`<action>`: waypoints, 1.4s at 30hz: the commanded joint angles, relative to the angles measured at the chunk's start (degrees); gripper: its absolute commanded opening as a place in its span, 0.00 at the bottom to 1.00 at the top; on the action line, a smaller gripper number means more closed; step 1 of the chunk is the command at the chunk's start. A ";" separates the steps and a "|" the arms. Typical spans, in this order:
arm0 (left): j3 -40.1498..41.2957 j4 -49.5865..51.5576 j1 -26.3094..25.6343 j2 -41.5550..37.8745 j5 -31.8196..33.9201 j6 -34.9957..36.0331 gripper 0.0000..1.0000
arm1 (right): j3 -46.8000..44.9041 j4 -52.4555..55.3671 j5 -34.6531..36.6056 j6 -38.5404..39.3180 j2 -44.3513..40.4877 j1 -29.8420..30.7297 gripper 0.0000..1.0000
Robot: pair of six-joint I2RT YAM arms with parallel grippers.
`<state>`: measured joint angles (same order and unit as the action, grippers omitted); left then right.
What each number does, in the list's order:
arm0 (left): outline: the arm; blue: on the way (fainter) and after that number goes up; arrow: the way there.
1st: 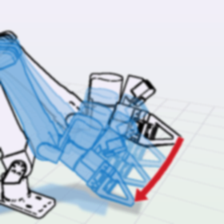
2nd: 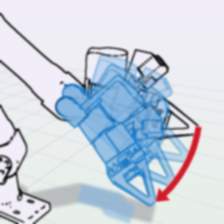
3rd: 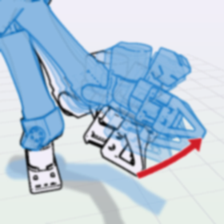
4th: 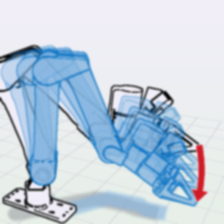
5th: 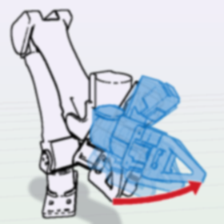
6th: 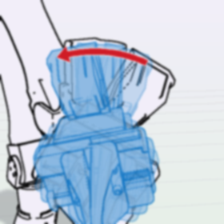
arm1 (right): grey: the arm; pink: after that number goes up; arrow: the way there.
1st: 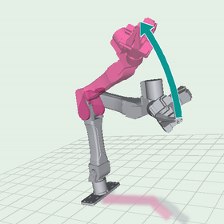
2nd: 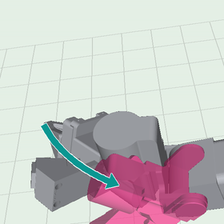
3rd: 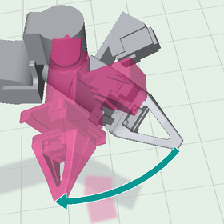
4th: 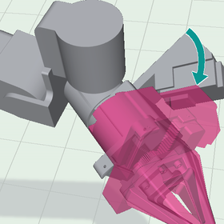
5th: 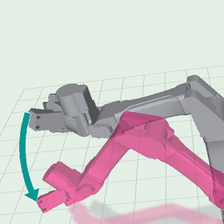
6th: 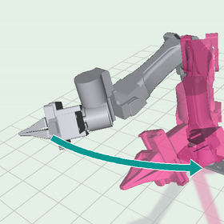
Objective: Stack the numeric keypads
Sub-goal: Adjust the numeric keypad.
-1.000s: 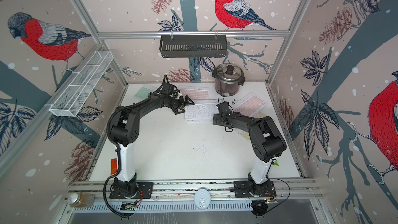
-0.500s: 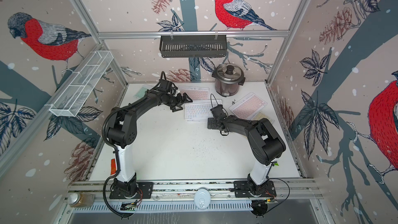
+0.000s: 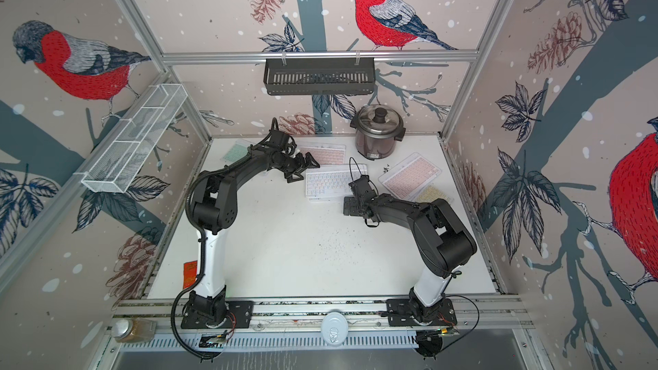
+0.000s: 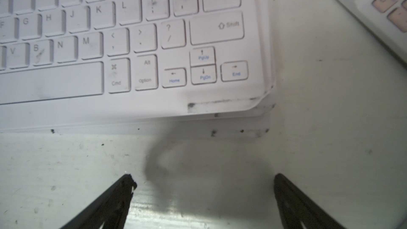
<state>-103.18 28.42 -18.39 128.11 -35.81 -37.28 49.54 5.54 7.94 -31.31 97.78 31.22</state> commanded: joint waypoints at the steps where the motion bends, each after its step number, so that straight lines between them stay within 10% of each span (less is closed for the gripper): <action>1: -2.31 2.16 -0.33 1.80 -0.46 -0.05 0.99 | -0.82 2.29 -1.09 -1.12 -0.22 0.05 1.00; 34: -8.98 4.89 -1.14 1.60 -1.16 0.05 0.99 | 4.27 2.18 -3.56 -2.19 2.45 7.20 1.00; 42: 4.20 1.50 1.79 -8.71 -1.53 0.58 0.99 | 16.89 5.69 -5.21 -6.51 13.20 12.52 1.00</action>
<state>-103.02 31.09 -17.76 122.26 -36.71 -37.08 63.59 7.62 5.56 -34.52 108.31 43.35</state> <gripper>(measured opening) 0.987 0.996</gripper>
